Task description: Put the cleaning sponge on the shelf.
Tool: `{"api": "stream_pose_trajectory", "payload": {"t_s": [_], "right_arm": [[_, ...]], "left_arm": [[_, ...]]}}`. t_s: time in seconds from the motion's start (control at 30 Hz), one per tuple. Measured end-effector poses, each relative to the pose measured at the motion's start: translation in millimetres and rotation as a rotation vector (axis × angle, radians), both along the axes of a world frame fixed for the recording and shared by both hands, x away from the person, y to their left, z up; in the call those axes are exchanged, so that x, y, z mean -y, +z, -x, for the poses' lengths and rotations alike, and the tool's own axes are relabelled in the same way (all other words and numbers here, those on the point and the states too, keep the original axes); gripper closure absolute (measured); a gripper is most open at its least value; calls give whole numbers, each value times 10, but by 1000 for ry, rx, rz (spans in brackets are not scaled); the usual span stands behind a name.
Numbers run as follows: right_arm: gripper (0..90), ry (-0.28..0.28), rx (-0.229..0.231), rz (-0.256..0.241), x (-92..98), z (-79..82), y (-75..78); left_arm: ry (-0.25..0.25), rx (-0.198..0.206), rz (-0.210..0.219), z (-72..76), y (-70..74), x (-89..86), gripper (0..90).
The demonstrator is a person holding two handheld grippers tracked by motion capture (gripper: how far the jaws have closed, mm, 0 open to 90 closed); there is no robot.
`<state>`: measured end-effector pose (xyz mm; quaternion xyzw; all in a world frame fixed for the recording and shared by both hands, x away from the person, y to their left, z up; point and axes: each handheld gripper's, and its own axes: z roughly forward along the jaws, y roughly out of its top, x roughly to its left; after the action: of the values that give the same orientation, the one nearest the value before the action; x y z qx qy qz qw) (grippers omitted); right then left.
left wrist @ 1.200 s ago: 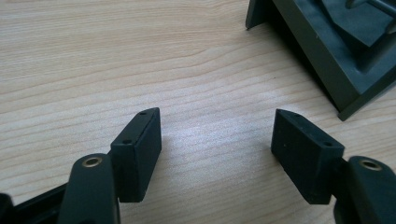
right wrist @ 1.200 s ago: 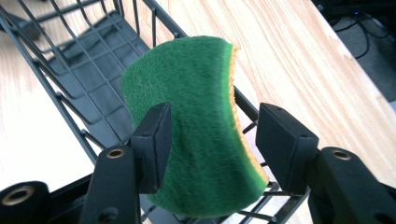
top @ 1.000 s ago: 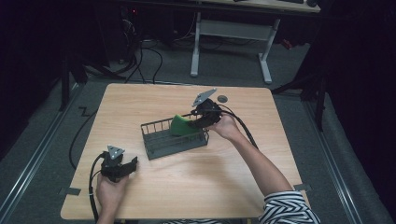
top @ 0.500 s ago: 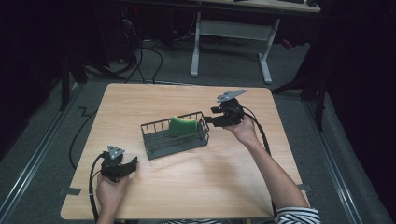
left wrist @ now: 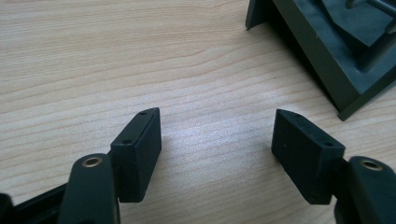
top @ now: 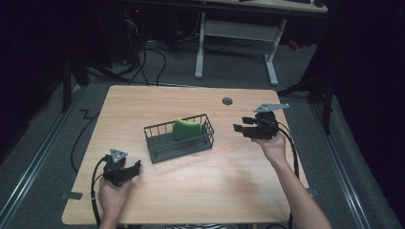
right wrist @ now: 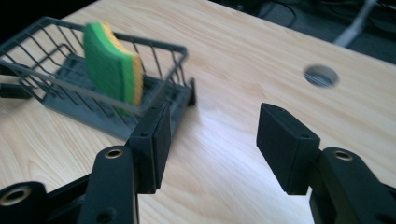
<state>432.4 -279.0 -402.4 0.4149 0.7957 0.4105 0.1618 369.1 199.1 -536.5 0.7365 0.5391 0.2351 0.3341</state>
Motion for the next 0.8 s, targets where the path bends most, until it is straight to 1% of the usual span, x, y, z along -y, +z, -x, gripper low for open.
{"api": "stream_pose_trajectory", "payload": {"t_s": [0.03, 0.07, 0.1, 0.13, 0.17, 0.2, 0.23, 0.27, 0.3, 0.33, 0.37, 0.4, 0.47, 0.5, 0.57, 0.6, 0.63, 0.73, 0.77, 0.8], "right_arm": [[449, -31, -6, -18, 102, 63, -33], [449, -46, -8, -14, 145, 90, -50], [451, -58, 1, -20, 188, 120, -69], [449, -69, -6, -33, 230, 149, -88], [449, -69, -6, -33, 230, 149, -88], [450, -93, -13, -29, 293, 199, -123], [450, -97, -2, -39, 325, 225, -144], [450, -97, -2, -39, 325, 225, -144], [450, -107, -9, -52, 352, 251, -168], [449, -122, -11, -52, 401, 300, -231], [449, -129, -18, -48, 421, 322, -262], [450, -137, -16, -51, 444, 348, -293], [449, -150, -30, -60, 493, 388, -349], [450, -157, -24, -63, 517, 411, -376], [448, -163, -28, -69, 543, 430, -406], [449, -181, -33, -68, 579, 475, -466], [448, -186, -42, -70, 598, 494, -500], [449, -202, -48, -72, 644, 551, -608], [449, -202, -48, -72, 644, 551, -608], [449, -218, -59, -74, 670, 594, -677]], "left_arm": [[1, 0, 1, 1, 0, 1, 338], [0, 0, 0, 0, 0, 0, 338], [1, 0, 2, 1, -1, 1, 338], [0, 0, 1, 0, 0, 0, 338], [0, 0, 1, 0, 0, 0, 338], [0, -1, 0, 0, 1, -1, 338], [0, -1, 1, 0, 0, -1, 338], [0, -1, 1, 0, 0, -1, 337], [0, 0, 1, 0, 0, -1, 337], [1, -1, 2, 1, 0, 1, 338], [0, 0, 0, 0, 0, 0, 337], [0, 0, 0, 0, 0, 0, 337], [0, 0, 0, -1, 0, 0, 337], [0, 0, 0, -1, 0, 0, 337], [0, 0, 0, 0, 0, 0, 338], [0, 0, 0, 0, 0, 0, 337], [0, 0, 0, -1, 0, 0, 337], [0, 0, 0, 0, 0, 0, 337], [0, 0, 0, 0, 0, 0, 337], [0, 0, 0, 0, 0, 0, 337]]}}
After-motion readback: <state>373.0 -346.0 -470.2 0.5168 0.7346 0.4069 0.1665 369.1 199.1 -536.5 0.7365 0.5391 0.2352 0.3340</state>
